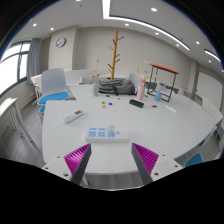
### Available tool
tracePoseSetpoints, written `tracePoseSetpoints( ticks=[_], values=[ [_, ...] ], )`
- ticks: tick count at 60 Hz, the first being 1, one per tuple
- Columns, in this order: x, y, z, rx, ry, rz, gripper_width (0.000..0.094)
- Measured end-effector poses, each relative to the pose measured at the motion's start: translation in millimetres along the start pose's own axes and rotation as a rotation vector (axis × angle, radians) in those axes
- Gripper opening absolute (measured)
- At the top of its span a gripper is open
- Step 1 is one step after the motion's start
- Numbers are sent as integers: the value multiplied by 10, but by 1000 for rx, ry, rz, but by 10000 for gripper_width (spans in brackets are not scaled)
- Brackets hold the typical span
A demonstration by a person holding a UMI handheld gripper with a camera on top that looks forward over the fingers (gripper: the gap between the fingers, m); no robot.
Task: Unplug charger
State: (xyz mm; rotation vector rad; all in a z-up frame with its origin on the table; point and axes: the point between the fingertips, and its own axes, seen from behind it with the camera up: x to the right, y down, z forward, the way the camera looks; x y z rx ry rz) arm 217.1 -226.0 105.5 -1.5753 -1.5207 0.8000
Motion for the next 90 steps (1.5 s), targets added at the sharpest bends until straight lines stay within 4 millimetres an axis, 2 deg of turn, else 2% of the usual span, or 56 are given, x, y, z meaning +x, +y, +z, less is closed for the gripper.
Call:
tracePoseSetpoints(
  ticks=[15, 24, 28, 36, 39, 42, 44, 46, 47, 52, 58, 60, 64, 66, 70, 74, 77, 81, 85, 90],
  values=[
    [33, -62, 1214, 32, -14, 4, 853],
    [-1, -80, 1818, 38, -33, 11, 853],
    [-33, -32, 2048, 33, -49, 11, 851],
    [-91, -66, 2248, 52, -80, 21, 848],
    [-101, -85, 2286, 55, -90, 27, 806],
    [-173, -86, 2306, 52, -123, 38, 669],
    [-168, -89, 2310, 52, -127, 37, 510],
    [-76, -103, 2329, 55, -88, 28, 262],
    [-59, -113, 2351, 61, -67, 21, 208],
    [-70, -112, 2360, 49, -63, 28, 118],
    [-54, -161, 2350, 27, -71, 62, 86],
    [-13, -361, 2257, 71, -85, 90, 86],
    [119, -894, 2059, 189, -73, 67, 85],
    [178, -1071, 1982, 193, -69, 92, 85],
    [260, -1302, 1905, 165, -98, 171, 85],
    [571, -1444, 1851, 158, -58, 161, 86],
    [791, -1457, 1816, 149, -32, 146, 86],
    [1089, -1355, 1848, 114, 3, 126, 87],
    [1398, -1168, 1927, 69, 41, 111, 90],
    [1690, -845, 2089, 4, 71, 80, 106]
  ],
)
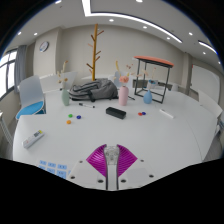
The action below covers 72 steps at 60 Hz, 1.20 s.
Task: Unplug charger
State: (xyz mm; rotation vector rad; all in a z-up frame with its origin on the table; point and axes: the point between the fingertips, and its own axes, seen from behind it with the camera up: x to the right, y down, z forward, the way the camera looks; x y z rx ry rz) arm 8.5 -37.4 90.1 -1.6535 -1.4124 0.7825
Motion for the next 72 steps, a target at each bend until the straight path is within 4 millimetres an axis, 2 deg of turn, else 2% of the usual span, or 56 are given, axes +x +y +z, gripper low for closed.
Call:
tracePoseSetpoints(
  ticks=[7, 14, 17, 19, 22, 26, 29, 33, 47, 53, 61, 66, 72],
  values=[
    [304, 457, 334, -77, 27, -40, 122],
    [403, 855, 602, -156, 25, -61, 203],
    [447, 975, 643, -191, 25, -61, 250],
    [462, 1010, 644, -205, 22, -54, 353],
    [474, 993, 616, -215, 20, -36, 604],
    [464, 920, 429, -216, 10, -25, 868],
    [460, 786, 261, -214, 7, -19, 836],
    [430, 659, -130, -221, 1, -20, 853],
    [249, 363, -1961, -308, -45, -24, 853],
    [130, 302, -2615, -320, -73, 9, 851],
    [88, 261, -3084, -308, -80, -9, 852],
    [91, 253, -3175, -295, -78, -10, 850],
    [74, 289, -3184, -298, -74, -4, 856]
  ],
)
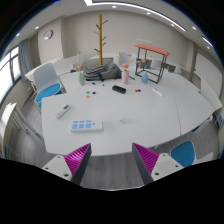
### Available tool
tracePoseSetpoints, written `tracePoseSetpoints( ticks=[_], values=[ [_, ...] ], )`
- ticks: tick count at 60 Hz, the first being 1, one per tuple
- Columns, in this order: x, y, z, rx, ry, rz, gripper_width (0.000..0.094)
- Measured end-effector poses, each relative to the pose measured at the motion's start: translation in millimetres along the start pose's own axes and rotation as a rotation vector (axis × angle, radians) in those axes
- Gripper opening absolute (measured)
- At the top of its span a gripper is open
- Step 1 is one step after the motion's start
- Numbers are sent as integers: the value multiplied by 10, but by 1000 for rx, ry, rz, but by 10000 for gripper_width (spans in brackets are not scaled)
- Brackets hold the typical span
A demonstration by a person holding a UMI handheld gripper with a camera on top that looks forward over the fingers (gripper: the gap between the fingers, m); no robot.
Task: Unplug charger
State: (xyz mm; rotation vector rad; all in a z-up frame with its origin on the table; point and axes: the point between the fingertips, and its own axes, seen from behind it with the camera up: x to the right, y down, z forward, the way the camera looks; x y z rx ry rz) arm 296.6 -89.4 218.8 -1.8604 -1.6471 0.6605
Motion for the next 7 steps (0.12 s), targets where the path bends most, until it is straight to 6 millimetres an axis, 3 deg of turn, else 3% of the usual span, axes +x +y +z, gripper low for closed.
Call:
tracePoseSetpoints(
  ticks=[7],
  values=[
    [-80, -12, -18, 1, -14, -5, 859]
  ],
)
